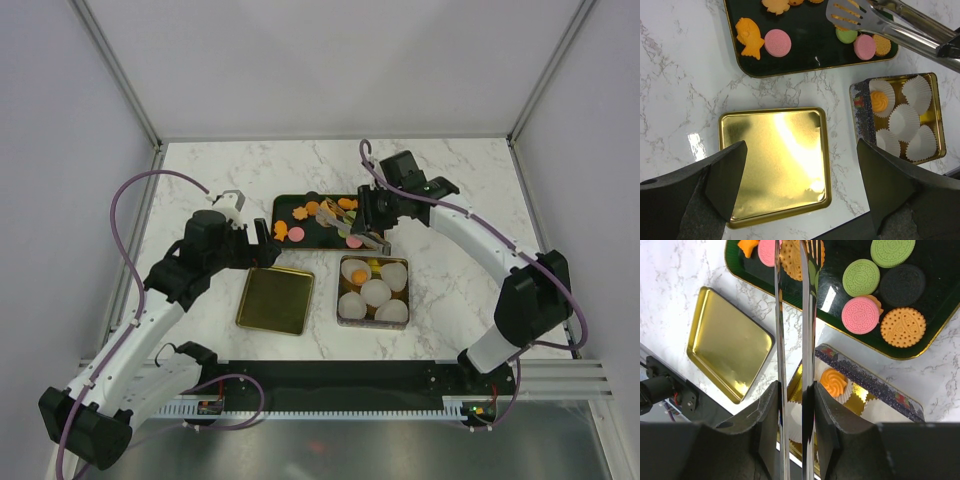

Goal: Pack the cookies

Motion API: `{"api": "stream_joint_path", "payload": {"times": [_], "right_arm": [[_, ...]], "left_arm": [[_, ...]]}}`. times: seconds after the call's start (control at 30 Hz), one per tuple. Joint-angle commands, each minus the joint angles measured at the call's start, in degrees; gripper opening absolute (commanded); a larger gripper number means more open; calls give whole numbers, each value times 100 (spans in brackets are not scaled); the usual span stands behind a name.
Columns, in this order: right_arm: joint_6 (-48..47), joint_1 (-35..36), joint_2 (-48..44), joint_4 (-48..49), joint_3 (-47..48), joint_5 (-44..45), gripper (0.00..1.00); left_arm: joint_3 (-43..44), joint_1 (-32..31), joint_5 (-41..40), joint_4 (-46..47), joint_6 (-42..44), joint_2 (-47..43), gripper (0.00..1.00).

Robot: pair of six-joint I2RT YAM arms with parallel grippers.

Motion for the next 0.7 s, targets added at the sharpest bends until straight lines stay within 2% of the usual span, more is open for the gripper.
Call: {"api": "stream_joint_path", "payload": {"times": [0.0,0.27,0.67], "right_arm": [[71,-104,-468,-40,54,-247,37],[71,-368,-1275,-576,-289,-327,37],[299,-570,-2813,-1719,-1062,209,38]], "left_arm": [[40,28,128,53,97,21,100],[48,28,198,61,106,91,100],[48,37,418,97,106,188,100]]}}
